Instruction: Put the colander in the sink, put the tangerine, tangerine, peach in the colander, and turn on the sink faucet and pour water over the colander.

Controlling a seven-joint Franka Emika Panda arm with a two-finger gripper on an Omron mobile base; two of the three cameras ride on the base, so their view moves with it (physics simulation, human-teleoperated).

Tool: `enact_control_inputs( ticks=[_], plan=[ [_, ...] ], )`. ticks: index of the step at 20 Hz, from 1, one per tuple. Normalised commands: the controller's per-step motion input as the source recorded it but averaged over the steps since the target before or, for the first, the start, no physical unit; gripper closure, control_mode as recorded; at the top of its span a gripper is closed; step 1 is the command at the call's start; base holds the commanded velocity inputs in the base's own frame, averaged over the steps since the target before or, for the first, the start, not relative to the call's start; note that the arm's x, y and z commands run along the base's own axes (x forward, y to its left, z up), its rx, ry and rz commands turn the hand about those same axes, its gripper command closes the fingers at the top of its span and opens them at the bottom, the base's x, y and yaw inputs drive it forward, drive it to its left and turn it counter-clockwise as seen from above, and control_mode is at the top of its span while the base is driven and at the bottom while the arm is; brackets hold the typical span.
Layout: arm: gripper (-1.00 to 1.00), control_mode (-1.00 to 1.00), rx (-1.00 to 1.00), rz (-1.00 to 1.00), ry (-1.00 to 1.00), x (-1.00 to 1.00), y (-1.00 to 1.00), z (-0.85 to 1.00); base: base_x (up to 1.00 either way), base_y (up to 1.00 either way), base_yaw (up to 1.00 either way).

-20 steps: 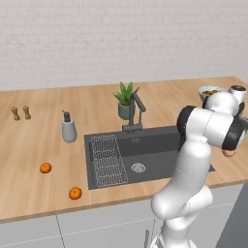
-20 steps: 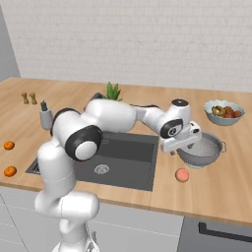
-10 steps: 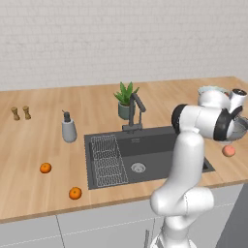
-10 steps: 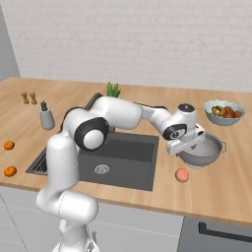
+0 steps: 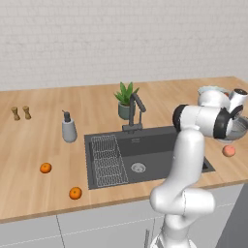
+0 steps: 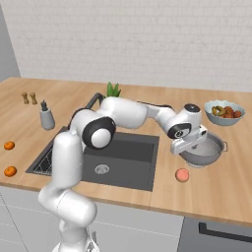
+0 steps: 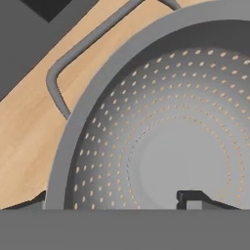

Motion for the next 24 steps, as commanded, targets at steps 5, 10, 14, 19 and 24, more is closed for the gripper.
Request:
enact_control_inputs(
  ticks=[5, 10, 14, 19, 24],
  plan=[
    [1.00, -1.00, 0.00, 0.06, 0.00, -0.15, 0.00, -0.39, 0.00, 0.00, 0.00],
    [1.00, -1.00, -0.06, 0.09, -0.11, -0.26, 0.29, -0.29, 0.00, 0.00, 0.00],
    [1.00, -1.00, 0.00, 0.05, 0.03, -0.15, 0.34, 0.06, 0.00, 0.00, 0.00],
    [1.00, -1.00, 0.00, 0.11, 0.21, -0.10, 0.35, 0.48, 0.00, 0.00, 0.00],
    [1.00, -1.00, -0.05, 0.23, 0.30, -0.23, 0.46, 0.68, 0.00, 0.00, 0.00]
  ],
)
